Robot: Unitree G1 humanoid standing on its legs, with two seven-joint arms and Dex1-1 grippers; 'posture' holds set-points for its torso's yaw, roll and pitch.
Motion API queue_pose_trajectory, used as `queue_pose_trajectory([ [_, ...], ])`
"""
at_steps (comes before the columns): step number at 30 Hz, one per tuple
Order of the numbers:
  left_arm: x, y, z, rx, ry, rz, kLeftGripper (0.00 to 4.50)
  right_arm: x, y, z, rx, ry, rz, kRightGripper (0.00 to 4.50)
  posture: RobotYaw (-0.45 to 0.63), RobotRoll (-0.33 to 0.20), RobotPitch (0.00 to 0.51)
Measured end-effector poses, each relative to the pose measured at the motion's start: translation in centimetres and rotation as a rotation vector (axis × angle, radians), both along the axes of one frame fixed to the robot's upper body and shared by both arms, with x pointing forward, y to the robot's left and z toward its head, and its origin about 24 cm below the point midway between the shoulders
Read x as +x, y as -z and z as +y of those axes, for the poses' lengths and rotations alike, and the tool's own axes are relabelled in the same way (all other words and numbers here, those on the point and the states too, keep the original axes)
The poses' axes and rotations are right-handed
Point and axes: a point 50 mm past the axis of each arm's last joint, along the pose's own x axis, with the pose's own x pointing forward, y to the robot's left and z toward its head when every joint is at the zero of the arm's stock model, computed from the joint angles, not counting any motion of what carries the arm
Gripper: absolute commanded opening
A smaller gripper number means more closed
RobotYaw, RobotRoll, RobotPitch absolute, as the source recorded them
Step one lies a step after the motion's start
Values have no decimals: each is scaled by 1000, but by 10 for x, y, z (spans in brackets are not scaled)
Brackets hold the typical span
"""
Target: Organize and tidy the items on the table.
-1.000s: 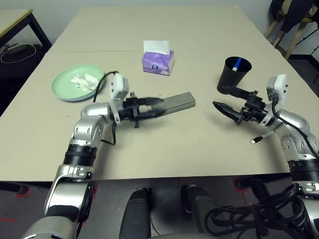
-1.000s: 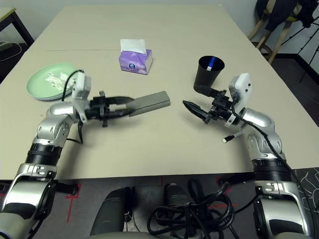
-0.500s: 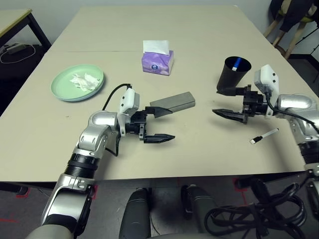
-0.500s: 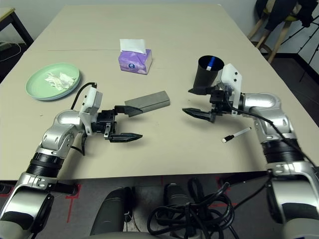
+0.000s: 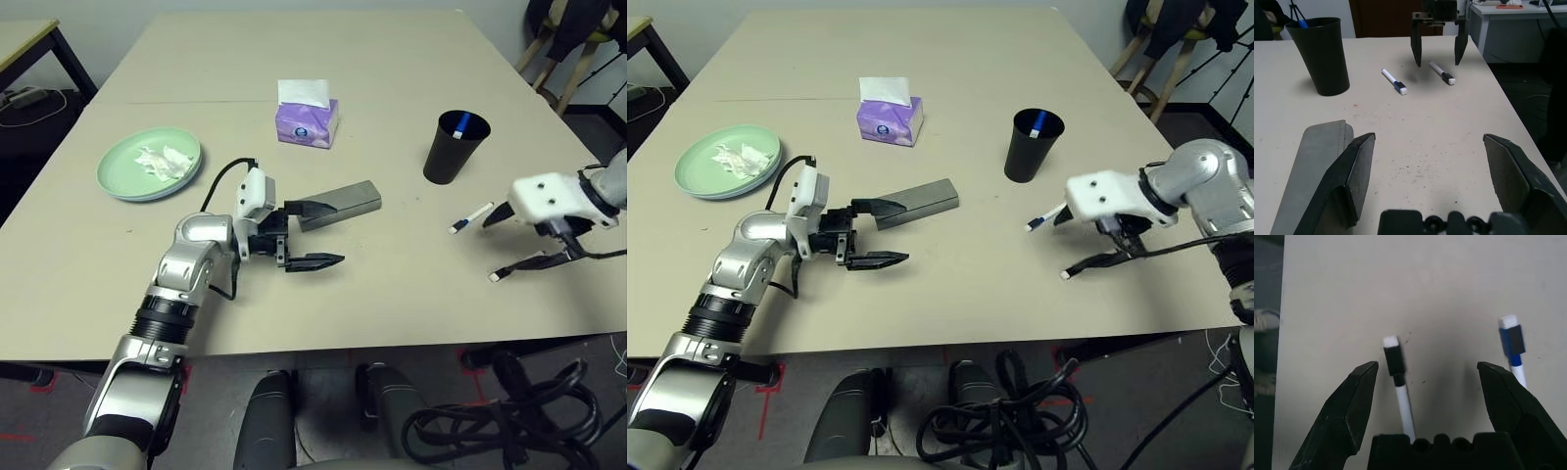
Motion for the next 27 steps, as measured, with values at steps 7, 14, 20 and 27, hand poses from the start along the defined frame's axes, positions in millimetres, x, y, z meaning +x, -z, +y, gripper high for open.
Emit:
queue_pose_trajectory([
  [7, 0, 2, 1, -9, -29, -11, 4468, -1, 6, -4, -109, -79, 5, 4500, 11, 0, 150],
  [14, 0, 1, 1, -13, -41, -17, 4468, -4, 18, -4, -184, -124, 17, 4500, 11, 0, 154],
  [20, 1, 1, 2, -17, -51, -19, 4468, -7, 28, -2, -195, -139, 13, 4500, 14, 0, 159],
  [27, 1, 1, 2, -17, -56, -21, 4490, -6, 31, 0, -192, -131, -4, 4323, 19, 0, 159],
])
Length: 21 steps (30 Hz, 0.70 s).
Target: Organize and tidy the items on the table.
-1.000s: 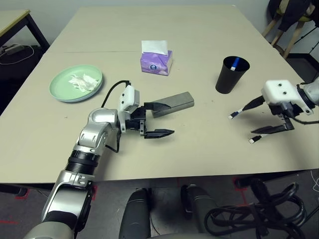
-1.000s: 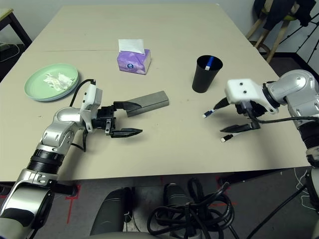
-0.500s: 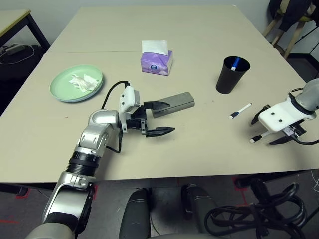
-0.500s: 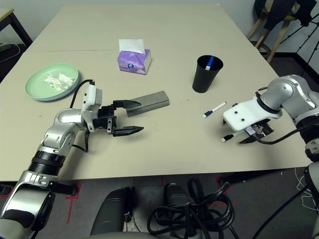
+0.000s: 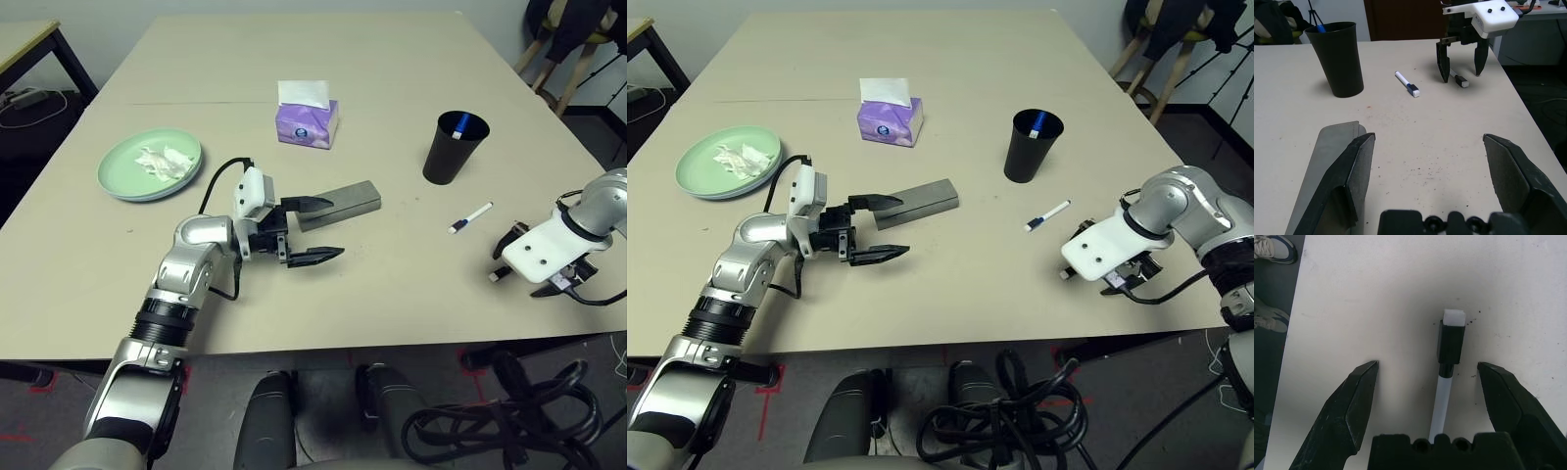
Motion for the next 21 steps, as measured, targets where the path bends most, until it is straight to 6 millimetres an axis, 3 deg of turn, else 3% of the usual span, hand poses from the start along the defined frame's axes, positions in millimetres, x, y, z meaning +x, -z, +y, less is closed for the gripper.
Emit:
queue_pose_trajectory([
  [2, 0, 0, 0, 2, -1, 0, 4500, 1, 0, 1, 5, 3, -6, 3982, 21, 0, 156],
  [11, 0, 0, 1, 3, -4, -1, 4500, 9, -4, 13, 33, -8, -21, 468, 21, 0, 150],
  [21, 1, 1, 2, 5, -8, -2, 4500, 6, -17, 18, 136, 68, 45, 415, 12, 0, 136],
])
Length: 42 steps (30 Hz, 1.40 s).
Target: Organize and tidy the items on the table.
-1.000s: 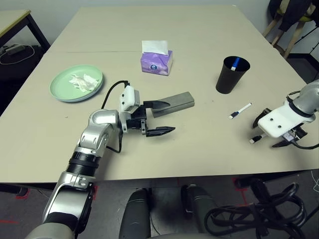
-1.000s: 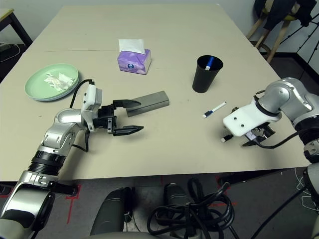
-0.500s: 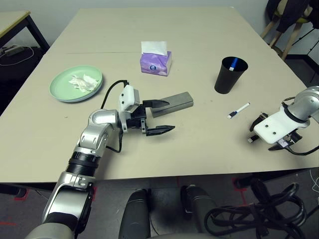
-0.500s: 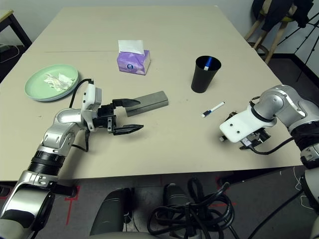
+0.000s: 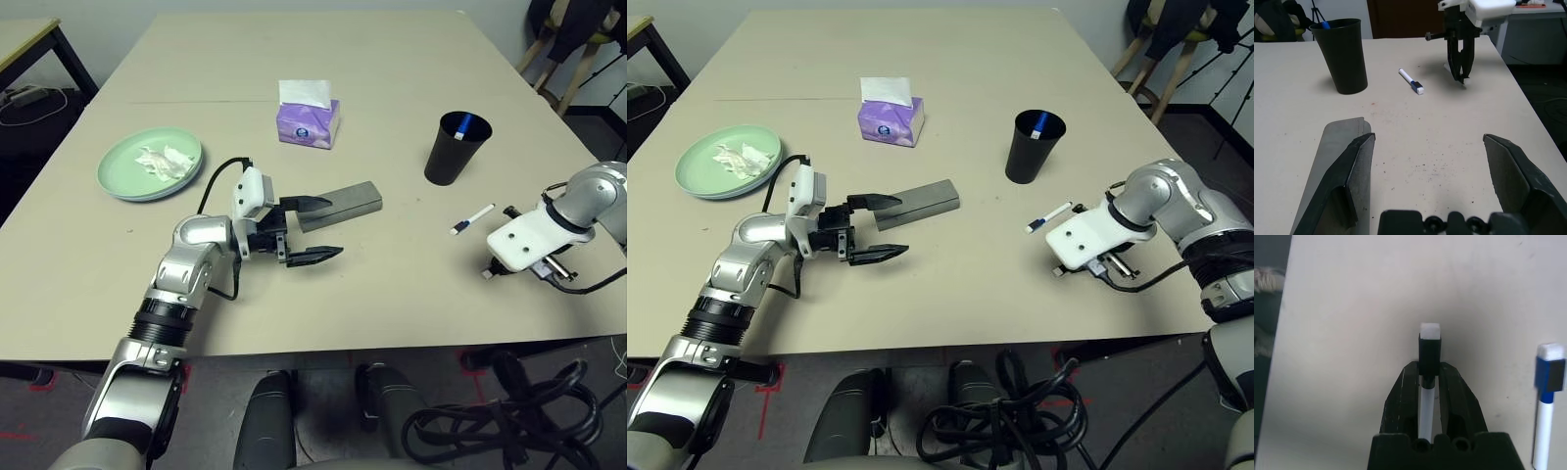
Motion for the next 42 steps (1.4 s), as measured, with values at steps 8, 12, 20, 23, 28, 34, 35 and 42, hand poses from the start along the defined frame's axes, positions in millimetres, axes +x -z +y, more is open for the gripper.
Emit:
queue_pose_trajectory([
  [8, 2, 2, 5, 13, -11, 13, 4500, -4, -28, 15, 287, 169, 101, 415, 7, 0, 126],
  [12, 4, -1, 6, 18, -19, 3, 4500, 5, -40, 31, 521, 221, 105, 415, 6, 0, 123],
  [20, 22, -26, 17, -33, -153, -56, 4500, 22, -65, 49, 940, 296, -15, 415, 11, 0, 117],
  [23, 28, -33, 21, -56, -205, -67, 4500, 32, -68, 50, 1100, 369, -76, 415, 11, 0, 115],
  [28, 31, -29, 25, -59, -239, -47, 4500, 50, -75, 44, 1381, 543, -225, 415, 10, 0, 112],
  [34, 32, -29, 25, -69, -257, -43, 4500, 62, -80, 43, 1628, 698, -344, 415, 9, 0, 110],
  [35, 32, -29, 24, -72, -256, -43, 4500, 63, -80, 44, 1662, 725, -352, 415, 8, 0, 109],
  [42, 34, -33, 22, -76, -252, -53, 4500, 72, -92, 36, 1785, 905, -473, 415, 8, 0, 104],
])
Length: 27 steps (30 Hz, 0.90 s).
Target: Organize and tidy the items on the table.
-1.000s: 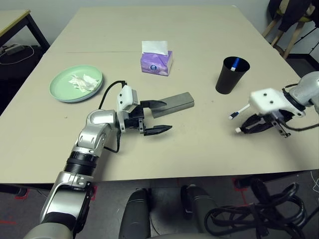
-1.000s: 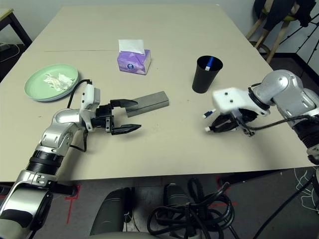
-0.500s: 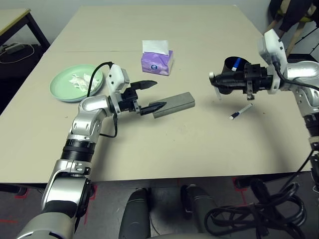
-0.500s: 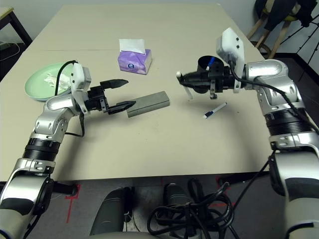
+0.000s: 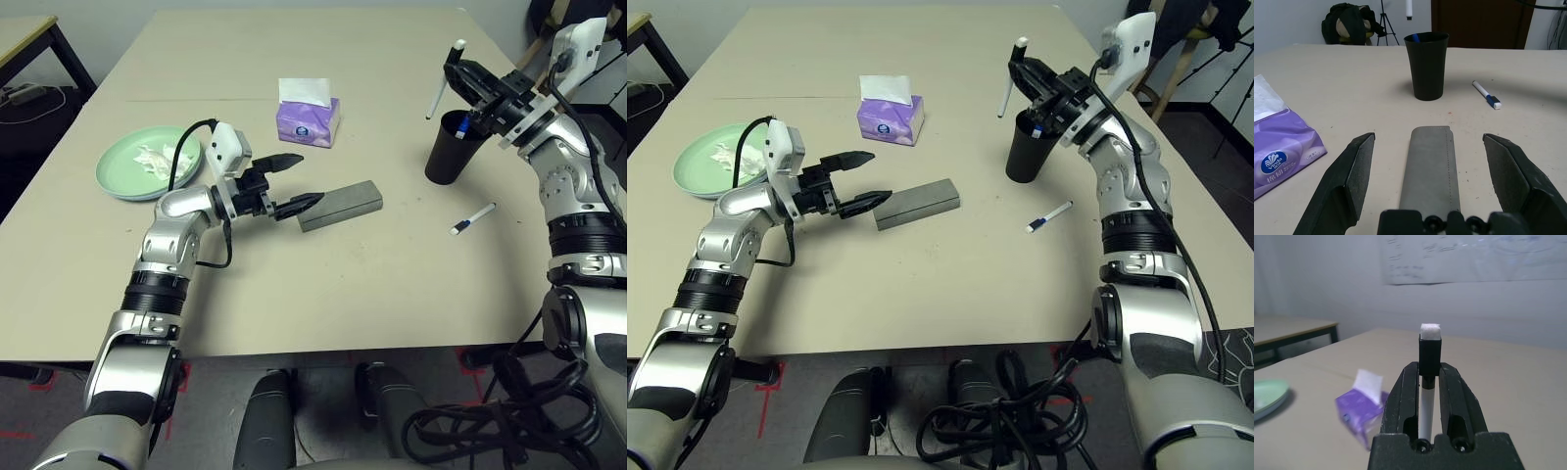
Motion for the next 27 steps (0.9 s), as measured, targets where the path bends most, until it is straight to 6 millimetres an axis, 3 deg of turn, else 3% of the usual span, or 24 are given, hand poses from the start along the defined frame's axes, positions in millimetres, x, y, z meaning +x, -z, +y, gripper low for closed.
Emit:
queue_pose_trajectory([
  [8, 0, 0, 1, 5, -1, 0, 4500, 7, 9, -9, 8, 180, 148, 415, 3, 0, 98],
  [14, 5, -5, 2, 3, -11, 0, 4500, 5, 6, -8, 1, 204, 161, 415, 1, 0, 96],
  [24, 7, -8, 3, 2, -16, -10, 4500, 2, 23, -12, -18, 254, 220, 415, -3, 0, 105],
  [27, 7, -8, 4, 5, -19, -10, 4500, 1, 26, -12, -21, 257, 233, 1511, -4, 0, 106],
])
